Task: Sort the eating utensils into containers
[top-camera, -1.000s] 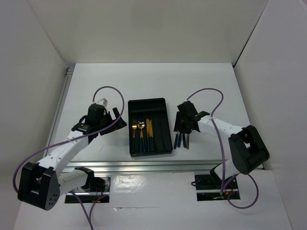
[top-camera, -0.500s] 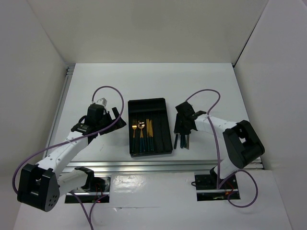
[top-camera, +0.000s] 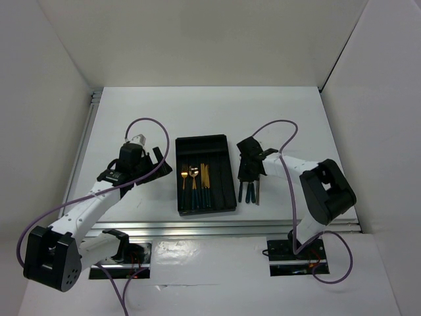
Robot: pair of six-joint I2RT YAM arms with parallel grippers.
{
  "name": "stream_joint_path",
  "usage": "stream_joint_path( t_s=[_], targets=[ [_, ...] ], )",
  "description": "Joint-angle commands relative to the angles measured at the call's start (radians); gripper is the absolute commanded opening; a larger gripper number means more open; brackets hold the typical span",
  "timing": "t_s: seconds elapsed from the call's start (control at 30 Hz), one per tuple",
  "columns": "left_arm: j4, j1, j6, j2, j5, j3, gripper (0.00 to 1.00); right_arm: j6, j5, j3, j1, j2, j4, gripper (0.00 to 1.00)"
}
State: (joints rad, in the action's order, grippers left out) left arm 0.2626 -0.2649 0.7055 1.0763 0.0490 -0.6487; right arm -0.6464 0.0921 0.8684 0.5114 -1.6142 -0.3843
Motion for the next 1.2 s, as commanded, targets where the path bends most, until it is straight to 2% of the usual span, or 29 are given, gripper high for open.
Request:
stream_joint_path(
  t_s=[0.0,0.33,0.43,0.6,0.8,0.93,1.17],
  targets=[
    [-0.006,0.004,-0.023,-0.010,-0.012,-0.025,1.00,-0.002,0.069,0.055,0.019,-0.021,-0.059,0.00],
    [-0.016,0.004,-0.023,-0.001,-0.012,-0.025,1.00,0.066,0.195,0.233,0.019,0.145,-0.212,0.00],
    [-0.016,0.004,-0.023,-0.001,-0.012,-0.025,1.00,0.090,0.144,0.273,0.019,0.192,-0.212,0.00],
    [-0.026,0.004,-0.005,0.010,-0.040,-0.016,1.00,0.100,-0.112,0.232,0.035,0.215,-0.033,0.00],
    [-0.078,0.013,-0.005,0.043,-0.029,0.006,1.00,0.074,-0.205,0.247,0.121,0.113,0.059,0.00],
    [-0.102,0.038,0.018,0.016,-0.038,0.024,1.00,0.062,-0.169,0.303,0.174,0.062,0.059,0.00],
    [-0.122,0.092,0.028,-0.018,-0.038,0.052,1.00,0.001,-0.160,0.285,0.228,0.053,0.127,0.00]
  ],
)
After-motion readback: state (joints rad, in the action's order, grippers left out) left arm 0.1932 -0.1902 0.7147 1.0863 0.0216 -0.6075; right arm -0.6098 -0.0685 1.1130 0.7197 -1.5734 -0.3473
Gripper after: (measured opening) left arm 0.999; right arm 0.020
